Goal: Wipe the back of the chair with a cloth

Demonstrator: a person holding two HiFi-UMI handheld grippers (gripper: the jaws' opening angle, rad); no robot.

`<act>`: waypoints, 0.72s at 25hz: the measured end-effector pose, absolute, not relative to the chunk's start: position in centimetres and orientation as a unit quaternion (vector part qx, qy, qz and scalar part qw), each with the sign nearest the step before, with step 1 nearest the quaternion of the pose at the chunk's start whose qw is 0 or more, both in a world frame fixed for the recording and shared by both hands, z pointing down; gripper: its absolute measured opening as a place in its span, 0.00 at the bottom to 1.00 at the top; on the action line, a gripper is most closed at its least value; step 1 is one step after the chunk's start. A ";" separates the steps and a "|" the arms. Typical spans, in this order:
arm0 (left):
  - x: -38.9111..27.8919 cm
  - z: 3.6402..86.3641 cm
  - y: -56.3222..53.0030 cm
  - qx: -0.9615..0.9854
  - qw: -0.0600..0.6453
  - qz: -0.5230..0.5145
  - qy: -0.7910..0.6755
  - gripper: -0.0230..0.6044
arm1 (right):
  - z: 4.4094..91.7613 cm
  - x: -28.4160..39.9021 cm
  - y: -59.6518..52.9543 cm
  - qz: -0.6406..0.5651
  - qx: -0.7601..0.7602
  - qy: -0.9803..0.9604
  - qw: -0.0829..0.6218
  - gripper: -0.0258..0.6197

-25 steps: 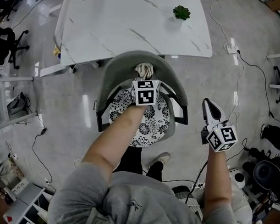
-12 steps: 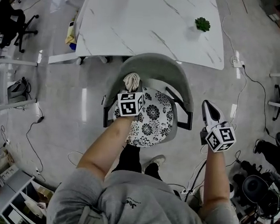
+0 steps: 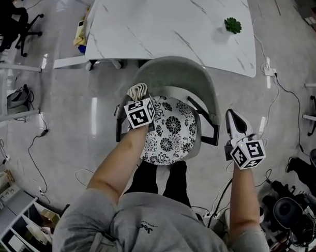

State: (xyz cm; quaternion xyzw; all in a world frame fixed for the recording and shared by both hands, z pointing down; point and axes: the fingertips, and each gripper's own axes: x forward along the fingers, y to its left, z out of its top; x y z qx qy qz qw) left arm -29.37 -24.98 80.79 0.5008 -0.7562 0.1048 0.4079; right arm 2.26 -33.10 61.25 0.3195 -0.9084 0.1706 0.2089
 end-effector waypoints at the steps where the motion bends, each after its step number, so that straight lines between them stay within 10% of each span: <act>1: -29.2 80.9 -25.5 0.498 0.409 0.104 -0.757 0.21 | 61.7 2.6 -33.0 0.173 0.318 -0.908 0.209 0.04; 18: -15.7 80.1 -36.5 0.595 0.386 0.172 -0.684 0.20 | 62.6 11.4 -34.5 0.183 0.346 -0.899 0.195 0.04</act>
